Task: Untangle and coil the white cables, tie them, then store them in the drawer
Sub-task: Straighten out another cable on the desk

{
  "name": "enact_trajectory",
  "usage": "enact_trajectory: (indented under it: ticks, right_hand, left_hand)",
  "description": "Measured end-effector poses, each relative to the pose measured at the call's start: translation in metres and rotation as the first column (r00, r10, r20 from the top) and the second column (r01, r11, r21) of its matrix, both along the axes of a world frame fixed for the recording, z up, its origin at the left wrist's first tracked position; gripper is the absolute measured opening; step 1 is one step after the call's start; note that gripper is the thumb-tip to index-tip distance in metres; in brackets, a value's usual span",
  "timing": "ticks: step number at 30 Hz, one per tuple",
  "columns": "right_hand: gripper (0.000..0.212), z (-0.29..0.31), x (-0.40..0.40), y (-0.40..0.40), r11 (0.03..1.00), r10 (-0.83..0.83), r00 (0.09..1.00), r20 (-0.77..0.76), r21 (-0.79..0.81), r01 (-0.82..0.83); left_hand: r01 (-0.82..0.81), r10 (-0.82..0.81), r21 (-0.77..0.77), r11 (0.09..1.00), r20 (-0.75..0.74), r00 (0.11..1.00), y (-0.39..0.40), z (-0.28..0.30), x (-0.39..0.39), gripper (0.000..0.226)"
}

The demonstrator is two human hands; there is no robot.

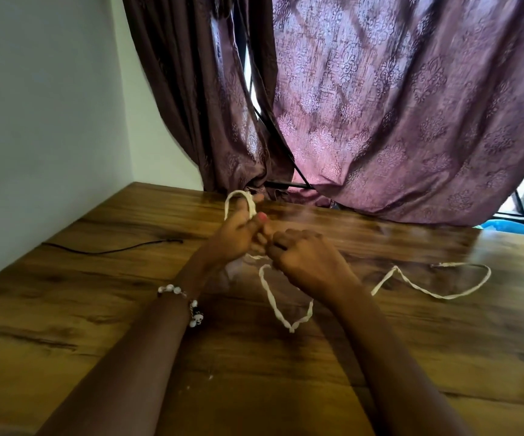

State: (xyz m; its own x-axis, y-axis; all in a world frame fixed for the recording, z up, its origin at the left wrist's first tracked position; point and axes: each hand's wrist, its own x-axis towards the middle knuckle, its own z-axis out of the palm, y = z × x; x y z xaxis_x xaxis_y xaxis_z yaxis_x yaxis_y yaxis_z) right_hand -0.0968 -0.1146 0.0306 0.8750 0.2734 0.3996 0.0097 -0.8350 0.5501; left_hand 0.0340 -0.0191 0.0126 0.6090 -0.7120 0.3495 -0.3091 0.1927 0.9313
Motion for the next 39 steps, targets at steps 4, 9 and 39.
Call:
enact_trajectory:
  ticks: [4, 9, 39]
  right_hand:
    - [0.014, 0.009, -0.007, -0.007, 0.992, -0.072, 0.986, 0.151, 0.113, 0.055]
    - [0.017, 0.014, -0.019, -0.03, 0.897, -0.361, 0.932, -0.013, 0.268, 0.351]
    - [0.01, 0.016, -0.048, -0.081, -0.438, -0.489, 0.853, 0.182, 0.795, -0.42]
  left_hand:
    - [0.091, -0.106, 0.203, 0.975, 0.063, 0.992, -0.003, -0.002, -0.017, 0.021]
    - [0.101, -0.148, 0.267, 0.958, 0.163, 0.976, -0.004, 0.003, -0.013, 0.029]
    - [0.462, -0.448, -0.171, 0.871, -0.663, 0.599, 0.001, -0.003, 0.011, 0.05]
